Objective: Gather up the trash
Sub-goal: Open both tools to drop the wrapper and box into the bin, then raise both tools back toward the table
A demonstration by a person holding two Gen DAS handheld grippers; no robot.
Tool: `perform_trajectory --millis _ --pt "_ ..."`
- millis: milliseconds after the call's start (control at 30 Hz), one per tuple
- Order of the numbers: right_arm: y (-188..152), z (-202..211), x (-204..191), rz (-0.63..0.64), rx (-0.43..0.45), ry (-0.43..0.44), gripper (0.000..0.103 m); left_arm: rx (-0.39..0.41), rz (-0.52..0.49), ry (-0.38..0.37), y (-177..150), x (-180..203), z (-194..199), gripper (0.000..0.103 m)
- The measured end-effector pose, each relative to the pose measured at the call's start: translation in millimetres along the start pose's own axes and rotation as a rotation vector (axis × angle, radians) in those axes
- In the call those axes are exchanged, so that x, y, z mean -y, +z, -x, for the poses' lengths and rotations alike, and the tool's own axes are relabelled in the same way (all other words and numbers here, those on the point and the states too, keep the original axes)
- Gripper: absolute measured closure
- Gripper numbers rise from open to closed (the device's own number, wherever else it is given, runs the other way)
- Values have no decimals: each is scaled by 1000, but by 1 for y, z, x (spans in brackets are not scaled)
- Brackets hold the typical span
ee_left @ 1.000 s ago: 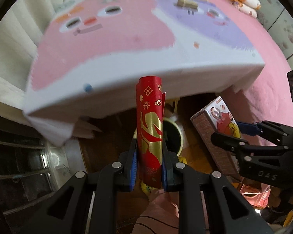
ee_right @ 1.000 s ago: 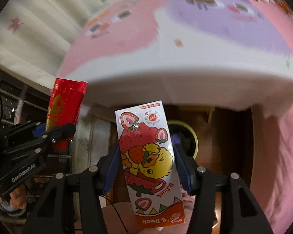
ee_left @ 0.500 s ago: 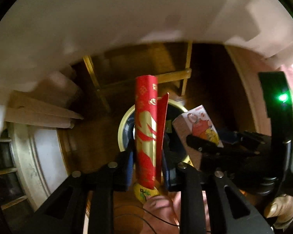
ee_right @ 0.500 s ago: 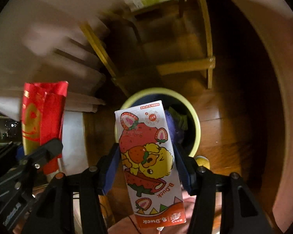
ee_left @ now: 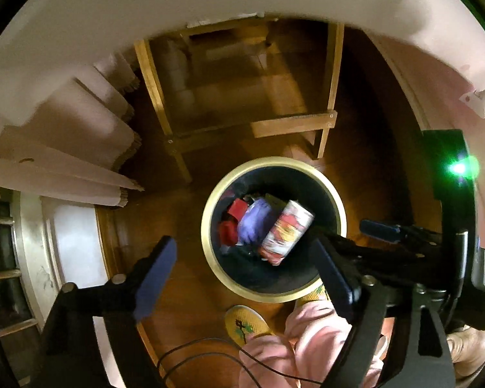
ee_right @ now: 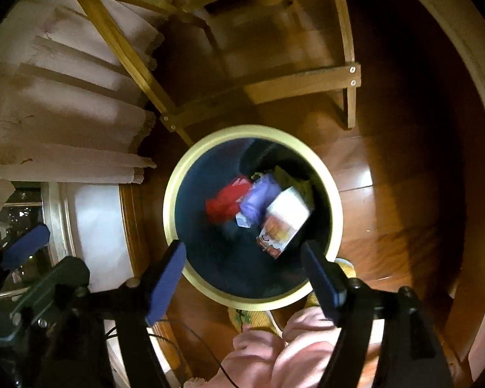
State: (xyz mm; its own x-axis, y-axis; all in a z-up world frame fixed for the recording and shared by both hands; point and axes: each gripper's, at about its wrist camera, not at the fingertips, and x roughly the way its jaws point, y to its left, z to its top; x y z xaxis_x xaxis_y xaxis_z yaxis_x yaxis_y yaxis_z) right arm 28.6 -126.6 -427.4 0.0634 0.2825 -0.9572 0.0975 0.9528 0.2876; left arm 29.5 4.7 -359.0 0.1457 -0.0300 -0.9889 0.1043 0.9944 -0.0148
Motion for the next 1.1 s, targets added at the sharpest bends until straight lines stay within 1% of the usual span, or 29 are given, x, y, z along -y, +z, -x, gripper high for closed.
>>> perform_trajectory --millis 100,167,233,333,533,600,667,733,833,1000,1100 --pt "5 14 -3 2 17 -9 28 32 6 17 1 -5 21 18" --pt "5 32 -8 12 33 -20 28 42 13 17 3 -7 38 18" --pt "5 48 -12 17 41 -13 28 51 17 14 5 -9 57 18" --pt "3 81 -19 20 64 -8 28 78 12 18 8 -9 97 18" --pt "-7 154 -36 7 121 2 28 120 -29 -33 12 -6 170 18" --pt "-13 181 -44 7 145 -2 28 149 -50 -51 13 -5 202 18" --pt "-18 202 -51 8 165 -6 28 181 -63 -49 15 -6 230 18" --pt "-23 227 -60 13 191 10 28 203 -71 -46 17 -7 251 18" --pt "-28 265 -74 31 245 9 28 219 -60 -26 23 -14 289 18" --pt "-30 320 -97 68 338 4 28 320 -63 19 29 -24 340 18" --pt "-31 350 -109 91 410 -6 28 369 -61 -4 31 -33 367 18"
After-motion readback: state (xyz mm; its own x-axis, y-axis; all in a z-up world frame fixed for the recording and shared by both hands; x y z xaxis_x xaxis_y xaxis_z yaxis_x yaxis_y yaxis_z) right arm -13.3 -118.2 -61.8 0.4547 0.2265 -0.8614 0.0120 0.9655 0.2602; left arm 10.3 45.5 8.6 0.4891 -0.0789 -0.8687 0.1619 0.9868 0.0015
